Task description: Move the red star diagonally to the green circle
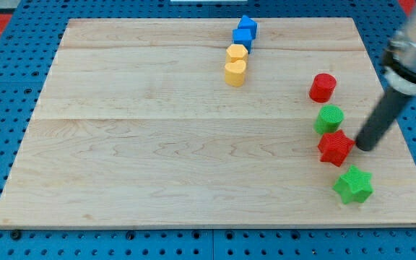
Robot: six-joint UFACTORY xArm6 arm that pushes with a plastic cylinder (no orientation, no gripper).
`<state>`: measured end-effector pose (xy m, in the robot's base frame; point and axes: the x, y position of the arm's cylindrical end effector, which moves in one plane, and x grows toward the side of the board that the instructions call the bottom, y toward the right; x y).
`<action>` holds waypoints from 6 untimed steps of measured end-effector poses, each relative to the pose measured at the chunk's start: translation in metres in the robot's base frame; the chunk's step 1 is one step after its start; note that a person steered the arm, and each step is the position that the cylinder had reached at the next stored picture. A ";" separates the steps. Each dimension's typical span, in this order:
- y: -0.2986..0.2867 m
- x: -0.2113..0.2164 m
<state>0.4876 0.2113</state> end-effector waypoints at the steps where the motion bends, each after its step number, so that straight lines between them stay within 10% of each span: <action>1: -0.051 0.001; 3: -0.029 0.045; 5: -0.159 -0.021; 6: -0.082 0.010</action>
